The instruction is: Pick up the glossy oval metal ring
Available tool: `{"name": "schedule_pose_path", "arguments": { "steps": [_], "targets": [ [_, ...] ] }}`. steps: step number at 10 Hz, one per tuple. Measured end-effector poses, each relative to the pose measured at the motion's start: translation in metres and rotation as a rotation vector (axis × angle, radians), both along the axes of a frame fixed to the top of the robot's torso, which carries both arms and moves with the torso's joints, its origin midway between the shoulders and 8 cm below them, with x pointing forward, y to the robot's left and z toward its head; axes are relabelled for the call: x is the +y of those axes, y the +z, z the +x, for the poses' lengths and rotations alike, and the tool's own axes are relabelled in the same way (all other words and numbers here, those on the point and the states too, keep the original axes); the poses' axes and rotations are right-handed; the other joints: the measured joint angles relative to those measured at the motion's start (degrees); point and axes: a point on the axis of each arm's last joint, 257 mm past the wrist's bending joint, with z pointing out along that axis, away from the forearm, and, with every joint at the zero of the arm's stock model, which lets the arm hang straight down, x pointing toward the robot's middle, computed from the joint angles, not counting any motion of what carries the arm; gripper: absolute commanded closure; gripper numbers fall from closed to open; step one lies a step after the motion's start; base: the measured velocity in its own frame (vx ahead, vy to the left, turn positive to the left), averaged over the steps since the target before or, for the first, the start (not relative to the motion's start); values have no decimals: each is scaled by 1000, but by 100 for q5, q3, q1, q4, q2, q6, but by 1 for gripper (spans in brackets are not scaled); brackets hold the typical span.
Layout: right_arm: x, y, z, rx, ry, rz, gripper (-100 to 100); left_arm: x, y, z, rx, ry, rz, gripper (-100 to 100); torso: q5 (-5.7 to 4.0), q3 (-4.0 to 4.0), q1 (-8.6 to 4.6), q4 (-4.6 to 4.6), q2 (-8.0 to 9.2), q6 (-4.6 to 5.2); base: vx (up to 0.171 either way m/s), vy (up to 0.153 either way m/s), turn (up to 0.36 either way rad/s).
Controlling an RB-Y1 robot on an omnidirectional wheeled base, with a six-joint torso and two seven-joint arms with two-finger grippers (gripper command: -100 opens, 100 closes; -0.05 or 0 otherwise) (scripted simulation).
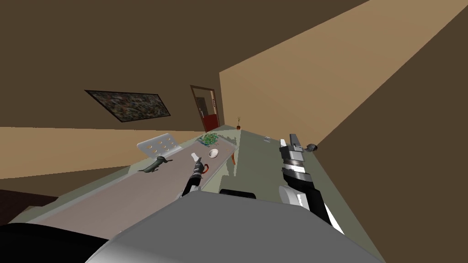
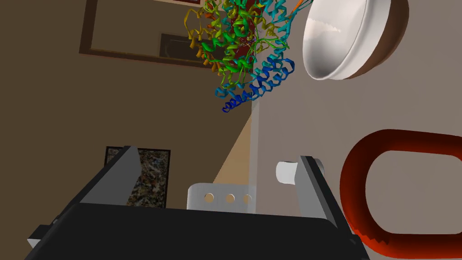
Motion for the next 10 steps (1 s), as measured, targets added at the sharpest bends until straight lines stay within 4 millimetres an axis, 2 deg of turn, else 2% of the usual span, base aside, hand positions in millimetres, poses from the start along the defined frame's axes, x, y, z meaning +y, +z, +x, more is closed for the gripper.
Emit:
{"name": "schedule_pose_path", "arguments": {
  "steps": [5,7,8,9,10],
  "targets": [
    [0,0,0,0,0,0,0,-7,-61,-21,103,61,-125,-100,2,-1,10,0,-1,-1,59,7,108],
    [0,0,0,0,0,0,0,-19,-86,-28,142,85,-193,-100,3,-5,16,-2,-9,1,60,24,64],
    [0,0,0,0,0,0,0,-20,-87,-29,143,86,-197,0,2,1,10,0,3,2,7,2,-3],
    [0,0,0,0,0,0,0,-20,-87,-29,143,86,-196,-100,1,8,6,3,14,2,94,42,-3],
    [0,0,0,0,0,0,0,-22,-90,-31,145,86,-197,-100,3,-3,18,0,-7,2,60,27,-5]
  ]
}}
